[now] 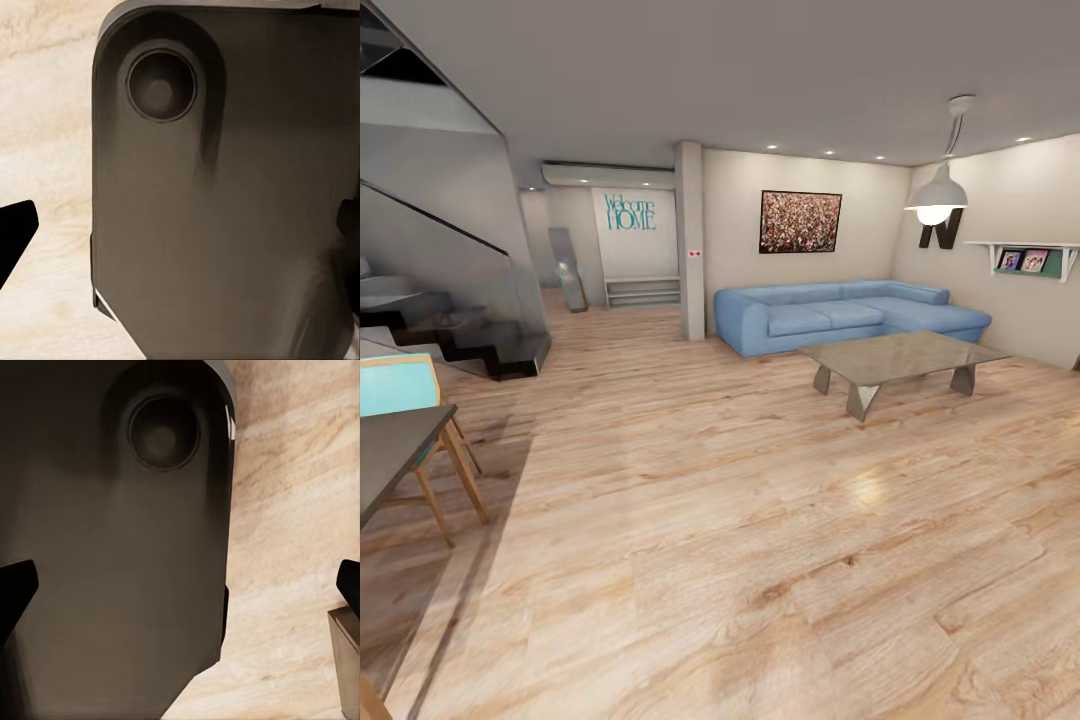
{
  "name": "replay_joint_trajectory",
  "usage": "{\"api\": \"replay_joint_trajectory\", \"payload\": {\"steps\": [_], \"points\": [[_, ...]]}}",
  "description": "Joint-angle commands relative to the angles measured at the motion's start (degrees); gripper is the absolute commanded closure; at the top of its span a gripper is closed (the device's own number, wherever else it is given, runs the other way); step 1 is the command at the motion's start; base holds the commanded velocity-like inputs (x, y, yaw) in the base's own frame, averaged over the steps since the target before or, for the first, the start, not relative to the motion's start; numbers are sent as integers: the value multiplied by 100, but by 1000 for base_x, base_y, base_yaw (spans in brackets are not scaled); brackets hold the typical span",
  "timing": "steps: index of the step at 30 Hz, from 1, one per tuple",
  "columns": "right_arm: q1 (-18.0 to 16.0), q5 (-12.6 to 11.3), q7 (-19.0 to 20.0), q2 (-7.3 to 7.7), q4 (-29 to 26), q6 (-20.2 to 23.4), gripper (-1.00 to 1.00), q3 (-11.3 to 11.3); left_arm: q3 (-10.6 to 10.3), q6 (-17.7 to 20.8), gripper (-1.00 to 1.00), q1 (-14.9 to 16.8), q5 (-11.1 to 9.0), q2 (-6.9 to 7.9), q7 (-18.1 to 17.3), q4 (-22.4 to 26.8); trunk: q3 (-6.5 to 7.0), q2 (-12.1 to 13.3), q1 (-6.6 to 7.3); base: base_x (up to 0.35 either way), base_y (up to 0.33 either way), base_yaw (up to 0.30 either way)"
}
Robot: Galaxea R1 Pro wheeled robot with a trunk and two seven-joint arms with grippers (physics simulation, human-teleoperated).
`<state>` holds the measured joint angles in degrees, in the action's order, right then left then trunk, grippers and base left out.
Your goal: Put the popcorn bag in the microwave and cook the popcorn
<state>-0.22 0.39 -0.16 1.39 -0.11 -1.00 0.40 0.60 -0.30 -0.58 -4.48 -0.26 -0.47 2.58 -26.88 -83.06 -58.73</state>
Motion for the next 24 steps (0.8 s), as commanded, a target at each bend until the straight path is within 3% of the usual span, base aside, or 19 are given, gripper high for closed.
{"api": "replay_joint_trajectory", "payload": {"steps": [1,10,24], "points": [[-3,4,-2,1,2,-12,-100,4,2,-4,-100,-3,-49,-1,-5,10,-4,-2,0,0,0,0],[0,12,-2,5,3,-13,-100,12,2,0,-100,-3,-56,-1,-5,5,-4,-2,0,0,0,19],[-3,4,-15,10,10,-119,-100,10,2,1,-100,-3,-61,-1,-3,5,-4,-2,0,0,0,254]]}}
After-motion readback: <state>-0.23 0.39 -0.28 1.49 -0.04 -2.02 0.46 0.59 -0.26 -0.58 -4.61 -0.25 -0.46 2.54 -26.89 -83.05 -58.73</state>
